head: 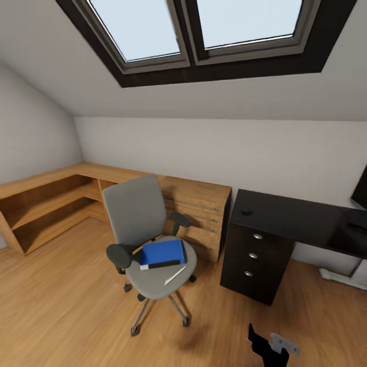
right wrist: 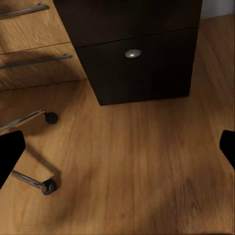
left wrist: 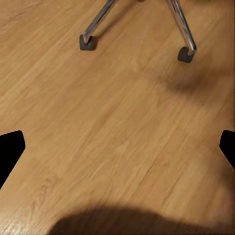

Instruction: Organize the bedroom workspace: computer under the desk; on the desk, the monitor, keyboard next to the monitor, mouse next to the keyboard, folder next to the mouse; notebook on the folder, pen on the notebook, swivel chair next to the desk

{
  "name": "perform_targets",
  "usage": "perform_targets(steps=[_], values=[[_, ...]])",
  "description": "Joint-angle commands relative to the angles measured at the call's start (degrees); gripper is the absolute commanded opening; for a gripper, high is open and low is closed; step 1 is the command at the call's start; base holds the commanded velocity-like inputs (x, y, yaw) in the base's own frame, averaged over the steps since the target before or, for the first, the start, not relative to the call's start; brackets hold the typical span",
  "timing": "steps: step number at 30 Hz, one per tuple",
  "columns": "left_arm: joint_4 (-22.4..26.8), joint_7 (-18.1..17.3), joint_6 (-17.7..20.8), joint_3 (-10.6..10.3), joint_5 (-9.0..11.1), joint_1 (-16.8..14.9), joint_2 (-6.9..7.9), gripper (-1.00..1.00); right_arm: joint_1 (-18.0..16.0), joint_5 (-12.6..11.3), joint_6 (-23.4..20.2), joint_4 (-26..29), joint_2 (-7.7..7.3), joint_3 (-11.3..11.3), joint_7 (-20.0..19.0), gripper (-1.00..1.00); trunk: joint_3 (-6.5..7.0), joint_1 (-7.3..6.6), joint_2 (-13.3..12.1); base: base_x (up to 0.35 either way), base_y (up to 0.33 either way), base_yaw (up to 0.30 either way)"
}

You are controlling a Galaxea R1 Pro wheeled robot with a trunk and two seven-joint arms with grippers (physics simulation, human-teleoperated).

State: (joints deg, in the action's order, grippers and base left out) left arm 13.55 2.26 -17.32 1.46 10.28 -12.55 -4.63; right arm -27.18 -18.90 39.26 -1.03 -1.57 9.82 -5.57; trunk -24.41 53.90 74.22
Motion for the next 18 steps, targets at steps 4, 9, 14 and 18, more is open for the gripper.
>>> perform_targets(steps=[4,9,14,18], values=[[0.0,0.0,-0.2,0.1,0.2,0.0,-0.02,1.00,-0.1,-0.2,0.2,-0.1,-0.01,0.4,-0.6,1.00,-0.06,0.00,0.0,0.000,0.000,-0.268],[0.0,0.0,-0.1,0.1,0.2,0.0,-0.02,1.00,-0.1,-0.2,0.1,-0.1,0.04,0.4,-0.6,1.00,-0.06,0.00,0.0,0.000,0.000,-0.269],[0.0,0.0,-0.1,0.1,0.2,0.0,-0.02,1.00,-0.1,-0.2,0.1,-0.1,0.06,0.4,-0.6,1.00,-0.06,0.00,0.0,0.000,0.000,-0.269],[0.0,0.0,-0.1,0.1,0.2,0.0,-0.02,1.00,-0.1,-0.1,0.1,-0.1,0.07,0.4,-0.6,1.00,-0.06,0.00,0.0,0.000,0.000,-0.269]])
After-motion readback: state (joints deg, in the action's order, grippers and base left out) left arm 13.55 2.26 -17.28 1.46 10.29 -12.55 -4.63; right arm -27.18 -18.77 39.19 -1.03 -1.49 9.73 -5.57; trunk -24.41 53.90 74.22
